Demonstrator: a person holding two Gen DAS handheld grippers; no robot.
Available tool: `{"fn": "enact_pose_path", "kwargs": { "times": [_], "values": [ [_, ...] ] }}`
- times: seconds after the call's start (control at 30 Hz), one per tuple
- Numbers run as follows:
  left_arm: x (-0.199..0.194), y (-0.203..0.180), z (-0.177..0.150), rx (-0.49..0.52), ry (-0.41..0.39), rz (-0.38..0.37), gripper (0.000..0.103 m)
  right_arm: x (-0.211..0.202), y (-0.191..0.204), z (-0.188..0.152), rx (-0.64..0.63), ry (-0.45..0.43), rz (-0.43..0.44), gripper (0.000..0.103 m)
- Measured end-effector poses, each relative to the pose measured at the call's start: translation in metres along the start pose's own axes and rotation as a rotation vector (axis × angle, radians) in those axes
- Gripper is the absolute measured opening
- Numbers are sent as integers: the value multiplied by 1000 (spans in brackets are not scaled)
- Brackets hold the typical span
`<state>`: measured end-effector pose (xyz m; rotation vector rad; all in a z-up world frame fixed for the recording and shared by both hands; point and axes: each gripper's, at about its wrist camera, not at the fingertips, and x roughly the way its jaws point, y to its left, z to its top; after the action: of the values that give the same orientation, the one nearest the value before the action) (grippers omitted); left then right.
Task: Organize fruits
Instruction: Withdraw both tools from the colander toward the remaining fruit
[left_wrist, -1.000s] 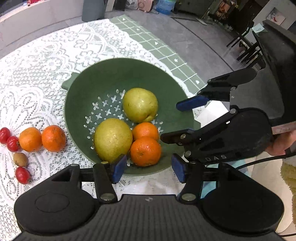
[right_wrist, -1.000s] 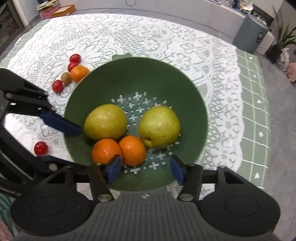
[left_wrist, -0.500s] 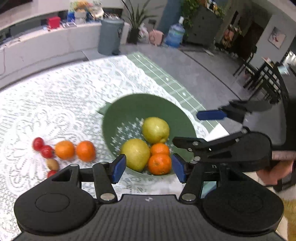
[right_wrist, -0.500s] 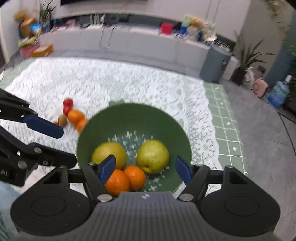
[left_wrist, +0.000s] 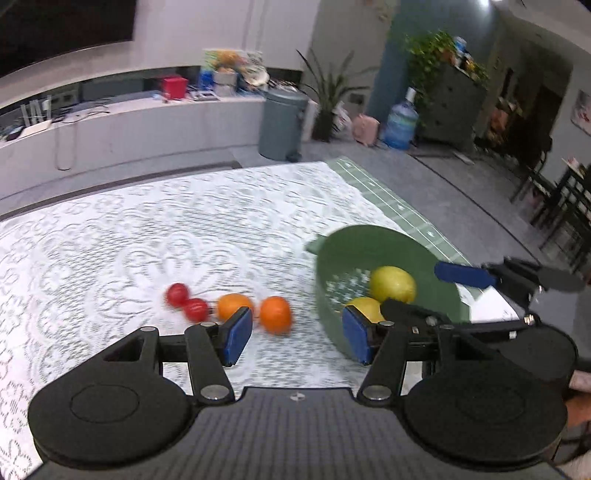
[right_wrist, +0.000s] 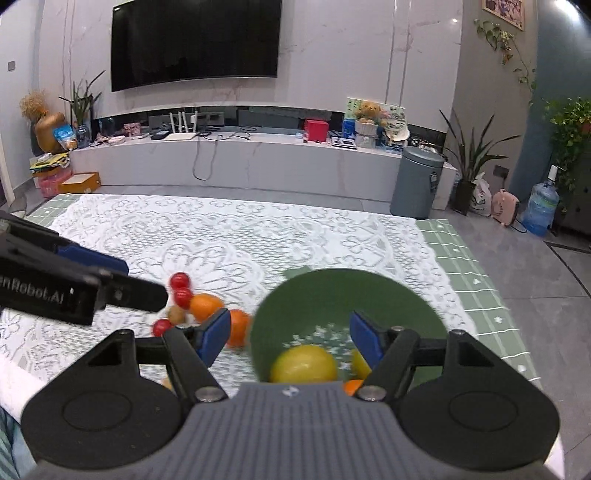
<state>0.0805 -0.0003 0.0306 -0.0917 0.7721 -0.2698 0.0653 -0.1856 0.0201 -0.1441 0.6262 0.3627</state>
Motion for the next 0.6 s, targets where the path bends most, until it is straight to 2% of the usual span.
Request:
{"fn": "enact_pose_path", "kwargs": {
  "times": [0.2,0.43,0.6],
  "values": [
    [-8,33,-18,-40,-38,28,66,6,31,-11,-102,-14,21,67],
    [-5,46,-39,-12,-23,22,66,16,56,-19,-241,-27,36,57],
    [3,50,-45,29,-21,9,66,36,67,-22,-345,12,28,53]
  ]
}}
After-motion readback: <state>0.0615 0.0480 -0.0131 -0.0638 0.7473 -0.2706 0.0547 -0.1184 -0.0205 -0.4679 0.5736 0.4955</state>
